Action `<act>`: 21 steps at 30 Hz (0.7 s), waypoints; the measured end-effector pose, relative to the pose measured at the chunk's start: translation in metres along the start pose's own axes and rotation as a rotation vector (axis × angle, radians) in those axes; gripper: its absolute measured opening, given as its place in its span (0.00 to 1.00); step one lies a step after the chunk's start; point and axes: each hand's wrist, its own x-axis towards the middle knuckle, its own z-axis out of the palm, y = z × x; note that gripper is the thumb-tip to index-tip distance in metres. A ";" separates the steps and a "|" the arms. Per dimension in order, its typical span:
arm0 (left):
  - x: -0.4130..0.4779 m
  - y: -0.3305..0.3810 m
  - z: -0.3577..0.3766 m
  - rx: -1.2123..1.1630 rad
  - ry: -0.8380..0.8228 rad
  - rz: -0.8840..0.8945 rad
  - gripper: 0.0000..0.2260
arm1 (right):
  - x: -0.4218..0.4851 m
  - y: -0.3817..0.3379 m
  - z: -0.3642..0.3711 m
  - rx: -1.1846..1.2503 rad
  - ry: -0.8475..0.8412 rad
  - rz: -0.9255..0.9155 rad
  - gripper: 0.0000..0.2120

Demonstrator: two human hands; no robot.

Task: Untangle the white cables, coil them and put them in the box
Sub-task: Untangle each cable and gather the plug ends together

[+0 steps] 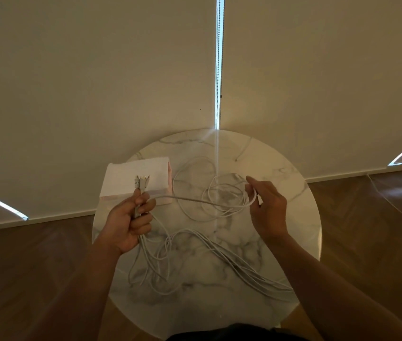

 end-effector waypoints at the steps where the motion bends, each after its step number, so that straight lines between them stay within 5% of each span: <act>1: -0.001 -0.001 0.001 0.097 0.049 0.019 0.13 | 0.005 -0.006 -0.001 0.018 0.053 -0.021 0.08; 5: -0.001 -0.011 0.009 0.284 0.199 0.026 0.15 | 0.019 -0.027 -0.004 0.037 0.048 -0.190 0.13; 8: 0.003 -0.013 0.016 0.254 0.279 0.042 0.14 | 0.014 -0.028 -0.010 0.095 -0.232 -0.090 0.23; 10: 0.003 -0.012 0.021 0.263 0.334 0.052 0.16 | 0.006 -0.019 -0.015 -0.079 -0.581 0.046 0.22; 13: 0.002 -0.012 0.024 0.320 0.371 0.026 0.16 | -0.009 -0.003 -0.026 -0.493 -1.411 0.206 0.09; 15: 0.002 -0.014 0.024 0.410 0.406 -0.024 0.16 | -0.021 0.001 -0.037 -0.653 -1.763 0.352 0.10; 18: 0.004 -0.023 0.028 0.610 0.463 -0.078 0.16 | -0.026 0.007 -0.048 -0.765 -1.786 0.433 0.11; 21: 0.008 -0.032 0.038 0.838 0.495 -0.100 0.16 | -0.019 0.015 -0.039 -0.727 -1.442 0.444 0.14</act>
